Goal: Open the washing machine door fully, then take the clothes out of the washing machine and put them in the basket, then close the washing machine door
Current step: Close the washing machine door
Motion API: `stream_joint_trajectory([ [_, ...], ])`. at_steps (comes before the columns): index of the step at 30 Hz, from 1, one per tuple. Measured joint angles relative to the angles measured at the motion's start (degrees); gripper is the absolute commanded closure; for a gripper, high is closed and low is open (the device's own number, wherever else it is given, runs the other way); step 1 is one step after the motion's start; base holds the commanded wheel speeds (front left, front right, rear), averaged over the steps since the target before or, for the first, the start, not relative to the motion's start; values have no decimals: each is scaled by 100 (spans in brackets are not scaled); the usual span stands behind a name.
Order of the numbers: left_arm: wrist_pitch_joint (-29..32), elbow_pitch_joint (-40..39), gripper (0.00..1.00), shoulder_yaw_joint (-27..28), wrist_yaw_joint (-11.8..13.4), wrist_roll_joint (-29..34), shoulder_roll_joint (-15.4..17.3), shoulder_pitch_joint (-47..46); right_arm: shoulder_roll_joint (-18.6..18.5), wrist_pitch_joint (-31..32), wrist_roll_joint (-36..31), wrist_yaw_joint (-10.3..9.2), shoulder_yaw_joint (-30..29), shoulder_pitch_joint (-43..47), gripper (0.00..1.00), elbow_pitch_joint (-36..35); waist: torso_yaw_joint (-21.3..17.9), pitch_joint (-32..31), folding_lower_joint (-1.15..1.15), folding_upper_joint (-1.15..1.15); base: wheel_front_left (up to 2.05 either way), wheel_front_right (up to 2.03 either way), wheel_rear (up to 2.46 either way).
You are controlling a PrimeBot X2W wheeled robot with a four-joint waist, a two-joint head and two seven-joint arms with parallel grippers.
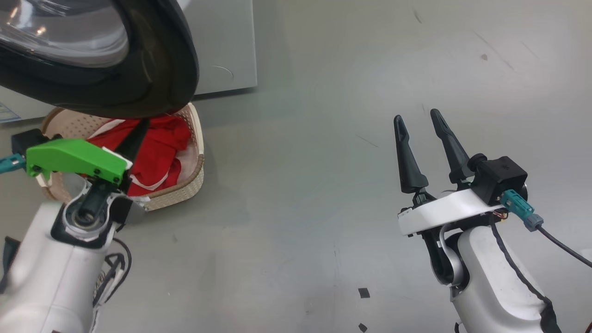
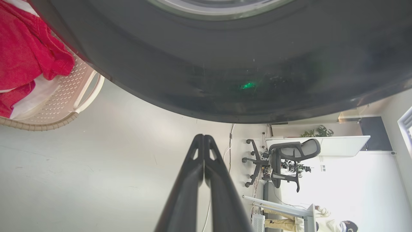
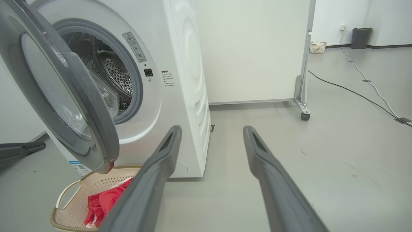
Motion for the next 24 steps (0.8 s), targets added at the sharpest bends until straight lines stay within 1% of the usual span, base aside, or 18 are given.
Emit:
stream_joint_trajectory([
  [3,-74,-40,100,-313,-210,474,136,202,-40,-1,-4,0,-71,27,0,27,154,-133,0,0,0,0,0],
  [7,-492,-113,100,-558,-500,1240,390,300,-93,0,-4,1,-169,159,0,58,375,-308,0,0,0,0,0],
  [9,-734,-165,100,-627,-594,1561,499,342,-100,0,-4,4,-204,224,0,64,488,-394,0,0,0,0,0],
  [15,-1525,-269,100,-780,-597,2421,681,564,-130,0,-18,31,-243,366,0,101,822,-633,0,0,0,0,0],
  [18,-1923,-296,100,-779,-597,2653,721,722,-131,0,-37,35,-249,394,0,109,971,-755,0,0,0,0,0],
  [21,-2312,-297,100,-725,-587,2846,765,897,-130,0,-43,85,-244,458,0,112,1096,-881,0,0,0,0,0],
  [24,-2640,-307,100,-664,-486,3064,832,1088,-129,0,-47,87,-244,499,0,126,1203,-995,0,0,0,0,0],
])
